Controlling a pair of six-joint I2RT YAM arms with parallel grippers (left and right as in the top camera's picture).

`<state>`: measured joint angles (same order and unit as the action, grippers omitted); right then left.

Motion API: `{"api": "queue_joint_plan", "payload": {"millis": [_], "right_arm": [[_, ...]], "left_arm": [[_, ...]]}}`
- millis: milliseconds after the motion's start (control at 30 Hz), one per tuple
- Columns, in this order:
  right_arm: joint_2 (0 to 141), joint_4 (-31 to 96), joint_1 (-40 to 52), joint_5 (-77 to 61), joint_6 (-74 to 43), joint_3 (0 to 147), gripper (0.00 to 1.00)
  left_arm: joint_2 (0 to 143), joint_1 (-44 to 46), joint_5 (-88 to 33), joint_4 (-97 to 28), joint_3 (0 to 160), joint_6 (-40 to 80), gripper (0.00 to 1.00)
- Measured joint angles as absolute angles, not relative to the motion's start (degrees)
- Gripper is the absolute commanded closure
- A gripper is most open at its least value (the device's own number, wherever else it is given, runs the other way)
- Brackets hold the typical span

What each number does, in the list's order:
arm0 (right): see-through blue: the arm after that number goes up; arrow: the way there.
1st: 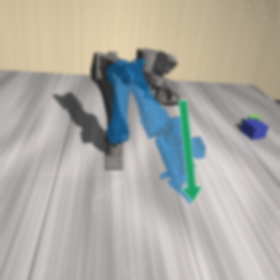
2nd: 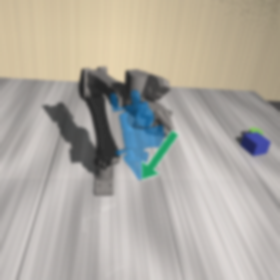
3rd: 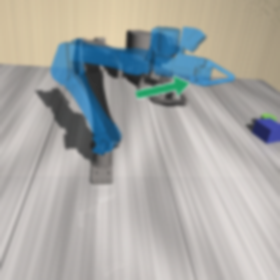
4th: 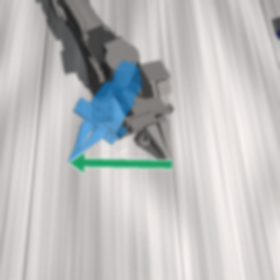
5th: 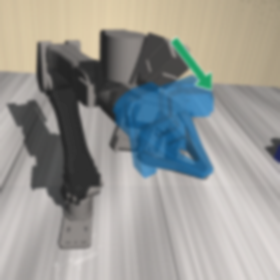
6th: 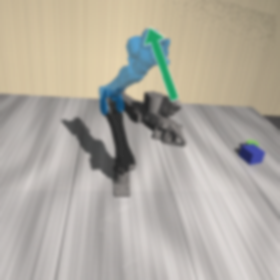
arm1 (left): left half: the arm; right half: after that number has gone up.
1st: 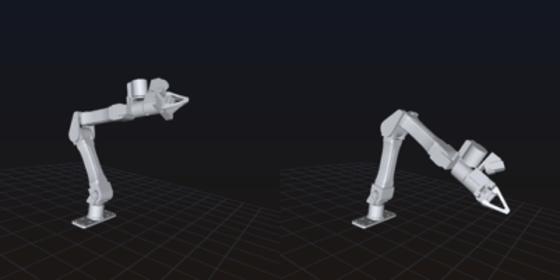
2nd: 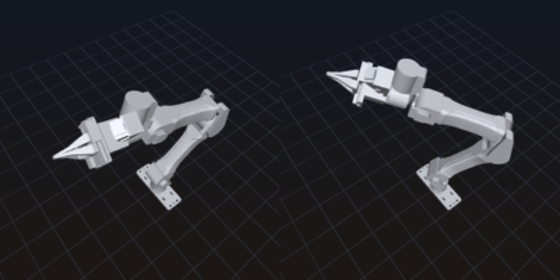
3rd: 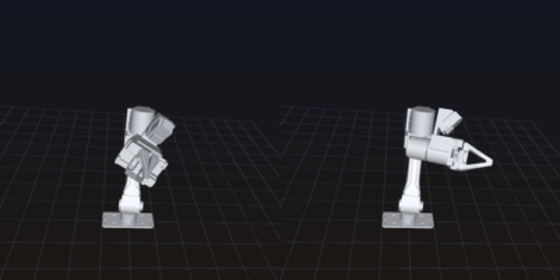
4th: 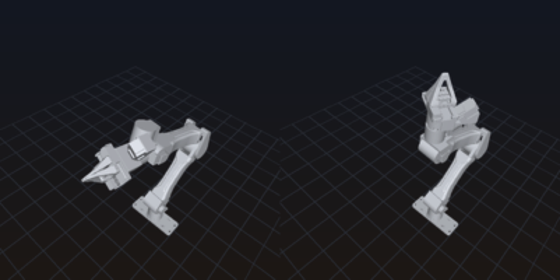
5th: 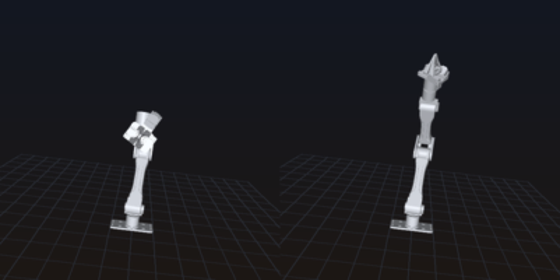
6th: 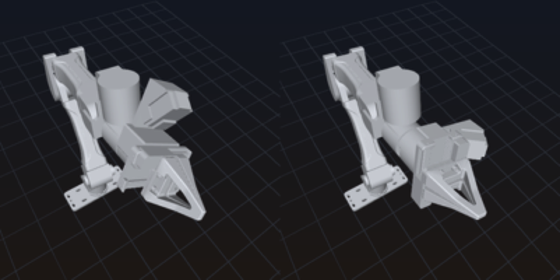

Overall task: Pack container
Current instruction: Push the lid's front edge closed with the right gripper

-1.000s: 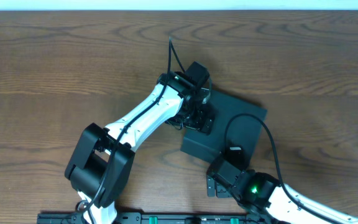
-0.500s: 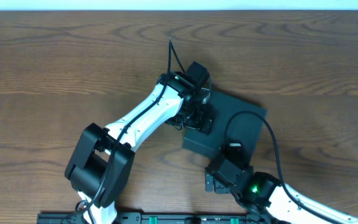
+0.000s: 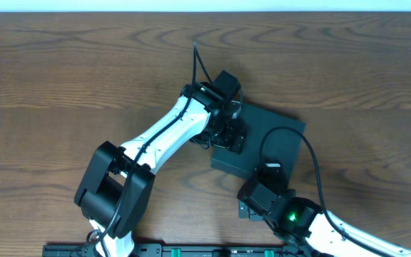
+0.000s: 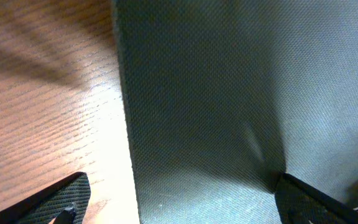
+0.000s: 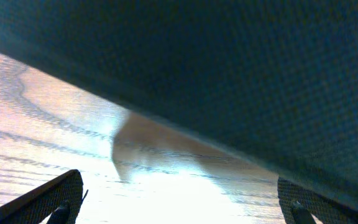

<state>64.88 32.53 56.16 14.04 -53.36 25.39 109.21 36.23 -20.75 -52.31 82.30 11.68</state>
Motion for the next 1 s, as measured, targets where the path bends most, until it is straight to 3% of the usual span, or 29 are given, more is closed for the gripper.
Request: {"api": "queue_joint_plan", "payload": {"millis": [1000], "right_arm": [[64.88,32.88,33.85,14.85,-52.93,25.36,0.01]], "left_arm": [[109.21,35.42,-19.94,-50.22,82.3,19.75,0.04]]}}
